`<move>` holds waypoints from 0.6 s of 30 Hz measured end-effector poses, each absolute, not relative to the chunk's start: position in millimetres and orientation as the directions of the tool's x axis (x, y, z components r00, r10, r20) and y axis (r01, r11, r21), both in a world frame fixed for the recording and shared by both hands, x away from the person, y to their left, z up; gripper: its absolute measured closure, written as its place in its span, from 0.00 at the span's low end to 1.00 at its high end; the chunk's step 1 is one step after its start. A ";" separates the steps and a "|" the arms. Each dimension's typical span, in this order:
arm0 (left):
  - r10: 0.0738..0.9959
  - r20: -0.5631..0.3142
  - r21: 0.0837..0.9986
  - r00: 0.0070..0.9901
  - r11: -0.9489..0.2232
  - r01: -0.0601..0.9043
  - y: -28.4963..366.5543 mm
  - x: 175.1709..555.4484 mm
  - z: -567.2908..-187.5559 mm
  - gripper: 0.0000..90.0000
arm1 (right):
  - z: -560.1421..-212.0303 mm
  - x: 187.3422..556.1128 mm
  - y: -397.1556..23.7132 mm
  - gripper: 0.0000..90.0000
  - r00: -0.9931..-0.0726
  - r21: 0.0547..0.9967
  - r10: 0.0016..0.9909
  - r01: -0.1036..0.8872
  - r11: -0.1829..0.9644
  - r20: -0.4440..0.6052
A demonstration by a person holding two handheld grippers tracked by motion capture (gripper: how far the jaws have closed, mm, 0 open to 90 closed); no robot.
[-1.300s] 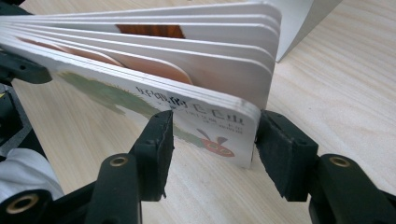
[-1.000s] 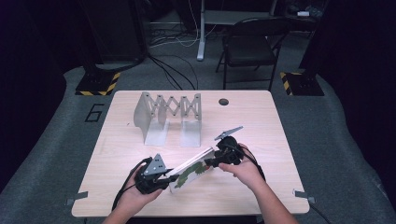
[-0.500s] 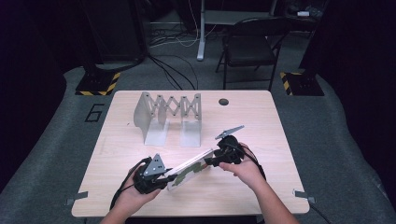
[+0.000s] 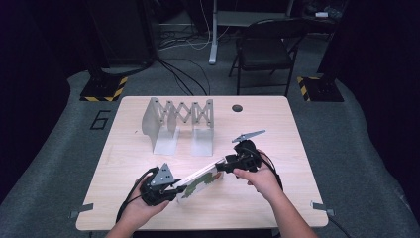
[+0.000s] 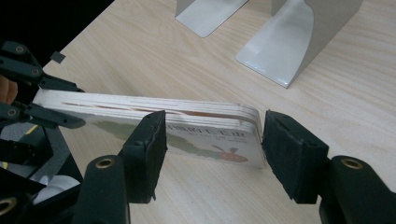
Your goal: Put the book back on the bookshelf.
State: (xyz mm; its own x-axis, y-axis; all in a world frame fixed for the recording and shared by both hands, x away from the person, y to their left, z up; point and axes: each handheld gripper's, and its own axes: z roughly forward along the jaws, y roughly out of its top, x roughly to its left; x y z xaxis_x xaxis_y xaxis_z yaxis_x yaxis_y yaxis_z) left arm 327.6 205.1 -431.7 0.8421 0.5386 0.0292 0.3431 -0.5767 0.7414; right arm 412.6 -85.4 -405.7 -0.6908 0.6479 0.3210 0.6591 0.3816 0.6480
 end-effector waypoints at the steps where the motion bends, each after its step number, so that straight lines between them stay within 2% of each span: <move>1: 0.538 0.032 0.740 0.843 -0.579 0.341 204.9 327.5 -431.6 0.83 | -405.5 412.3 -84.1 0.44 -0.680 0.641 0.654 0.671 0.372 0.333; 6: 0.538 0.030 0.740 0.843 -0.579 0.343 204.2 327.7 -431.3 0.82 | -409.4 415.5 -81.3 0.44 -0.670 0.641 0.667 0.675 0.365 0.326; 10: 0.554 0.022 0.737 0.832 -0.571 0.361 204.0 330.2 -430.4 0.81 | -412.0 417.5 -79.5 0.43 -0.652 0.621 0.664 0.703 0.346 0.367; 18: 0.568 -0.018 0.727 0.823 -0.558 0.400 200.3 337.0 -428.1 0.80 | -412.8 418.9 -76.4 0.41 -0.662 0.630 0.663 0.689 0.357 0.348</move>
